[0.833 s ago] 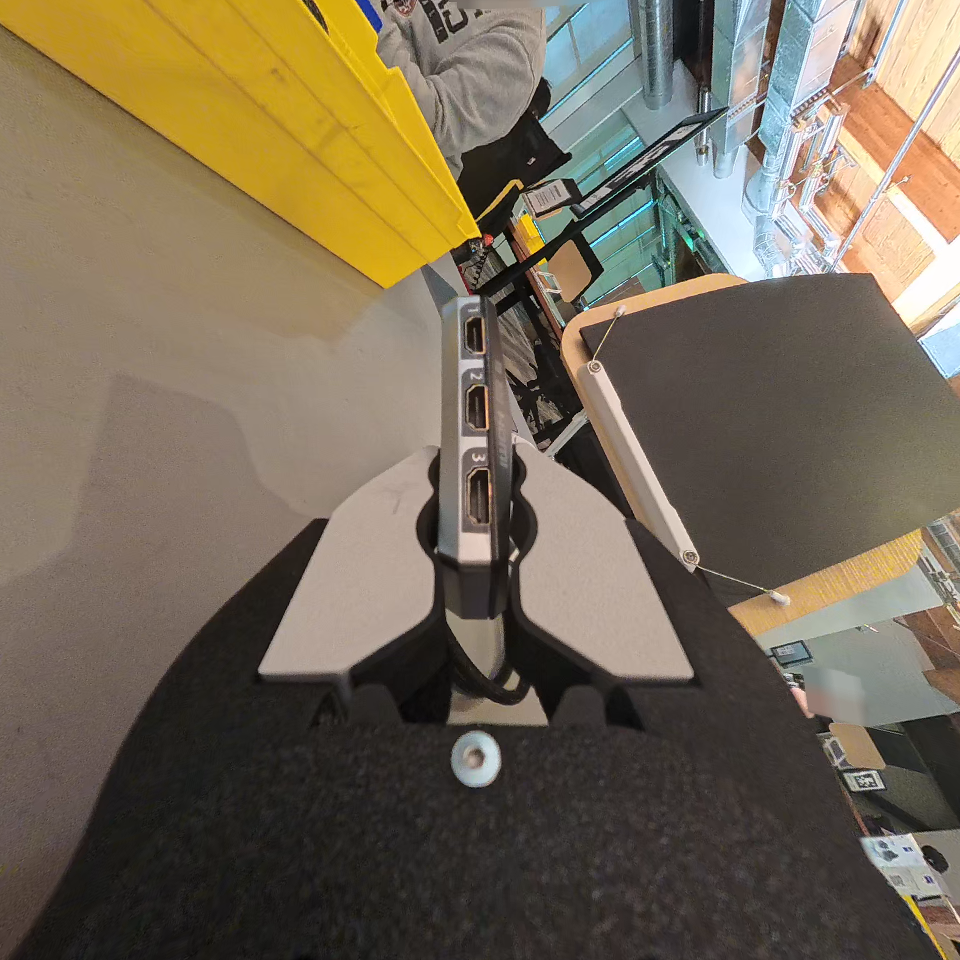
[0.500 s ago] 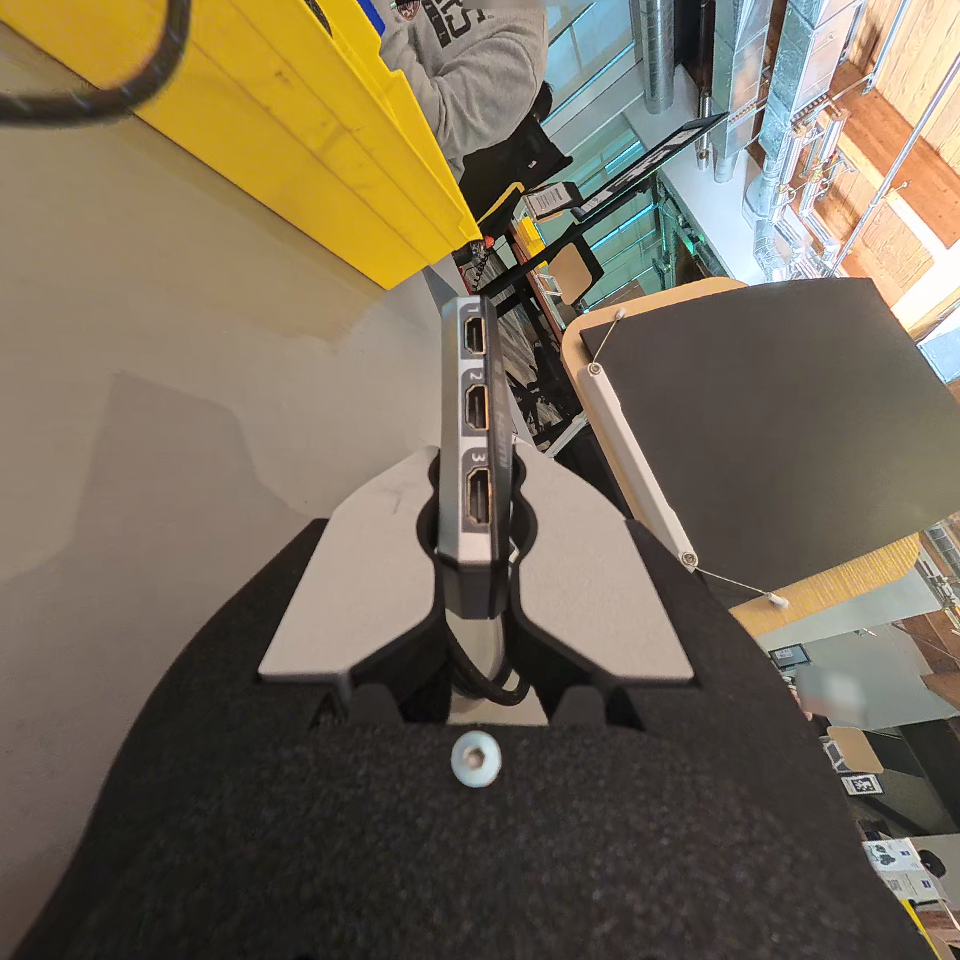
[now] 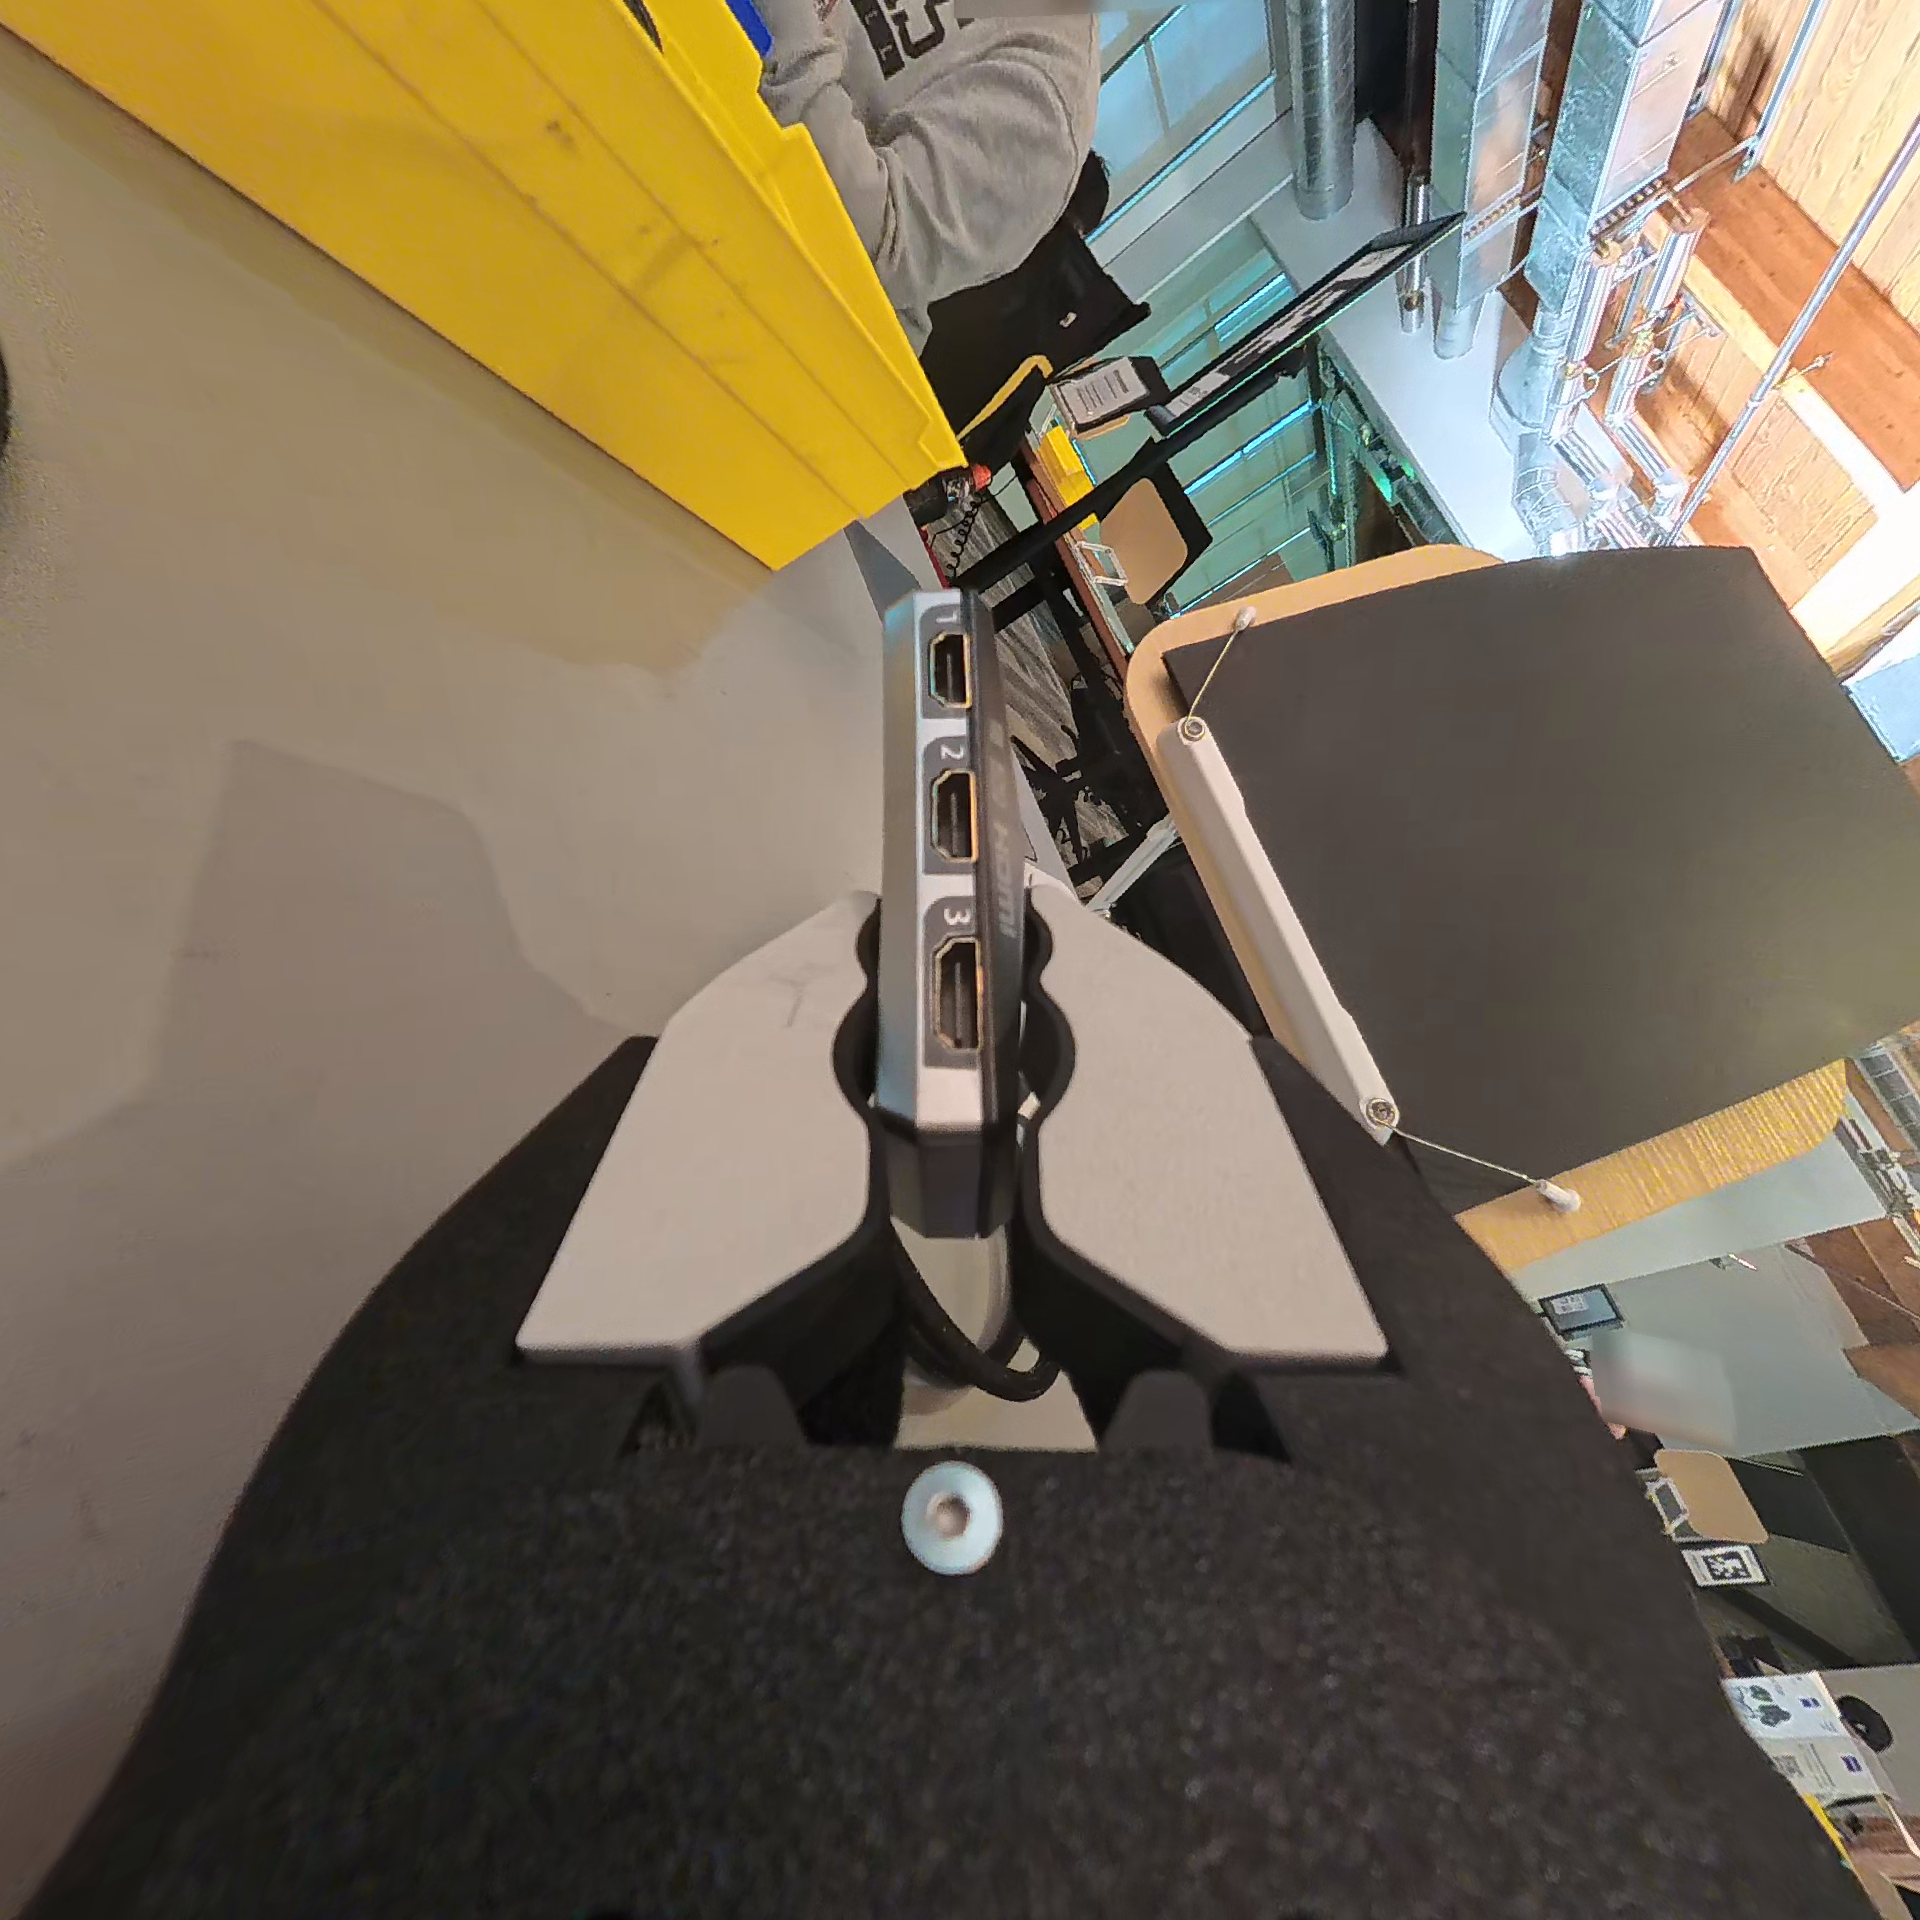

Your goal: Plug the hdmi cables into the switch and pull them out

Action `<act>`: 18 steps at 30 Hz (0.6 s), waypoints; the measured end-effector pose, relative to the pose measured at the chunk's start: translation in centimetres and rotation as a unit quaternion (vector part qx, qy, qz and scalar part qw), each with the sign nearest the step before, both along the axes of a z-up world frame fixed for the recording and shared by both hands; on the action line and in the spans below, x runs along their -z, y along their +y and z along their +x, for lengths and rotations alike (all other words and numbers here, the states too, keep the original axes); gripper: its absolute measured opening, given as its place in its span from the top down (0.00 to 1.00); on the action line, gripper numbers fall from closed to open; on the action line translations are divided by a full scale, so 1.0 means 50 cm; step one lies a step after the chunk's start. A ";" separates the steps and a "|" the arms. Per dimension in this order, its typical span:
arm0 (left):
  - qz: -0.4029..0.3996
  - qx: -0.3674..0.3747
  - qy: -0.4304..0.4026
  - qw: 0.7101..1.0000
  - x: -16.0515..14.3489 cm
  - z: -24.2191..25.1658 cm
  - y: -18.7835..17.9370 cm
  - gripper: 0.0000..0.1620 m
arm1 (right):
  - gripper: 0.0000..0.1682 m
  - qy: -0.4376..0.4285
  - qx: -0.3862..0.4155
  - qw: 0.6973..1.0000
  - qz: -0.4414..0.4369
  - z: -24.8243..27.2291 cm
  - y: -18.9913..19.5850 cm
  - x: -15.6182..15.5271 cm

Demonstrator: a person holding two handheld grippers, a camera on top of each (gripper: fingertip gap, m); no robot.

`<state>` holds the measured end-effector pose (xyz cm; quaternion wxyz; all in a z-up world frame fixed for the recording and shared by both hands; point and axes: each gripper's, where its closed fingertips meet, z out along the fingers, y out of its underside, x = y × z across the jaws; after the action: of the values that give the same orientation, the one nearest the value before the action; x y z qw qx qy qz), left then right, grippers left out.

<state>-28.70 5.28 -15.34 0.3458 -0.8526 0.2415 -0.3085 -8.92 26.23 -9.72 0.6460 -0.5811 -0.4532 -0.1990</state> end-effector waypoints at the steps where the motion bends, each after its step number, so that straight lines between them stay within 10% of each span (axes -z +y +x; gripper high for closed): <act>1: 0.027 0.011 0.020 0.999 -0.005 0.002 0.006 0.82 | 0.87 0.000 0.000 1.000 0.000 0.000 0.001 0.000; 8: 0.257 0.113 -0.119 0.952 -0.203 0.076 0.071 0.69 | 0.87 -0.003 -0.001 1.000 0.000 0.001 0.001 0.002; 12: 0.126 0.218 -0.204 0.946 -0.205 0.125 0.111 0.58 | 0.87 -0.005 -0.002 1.000 0.000 0.001 0.001 0.003; 18: 0.030 0.397 0.002 0.917 -0.098 0.137 0.235 0.70 | 0.87 -0.004 -0.004 1.000 -0.002 0.000 0.003 0.005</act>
<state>-21.86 17.05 -10.45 0.2197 -0.6765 0.5699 -0.4114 -8.91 26.36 -9.97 0.6438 -0.5798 -0.4584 -0.1979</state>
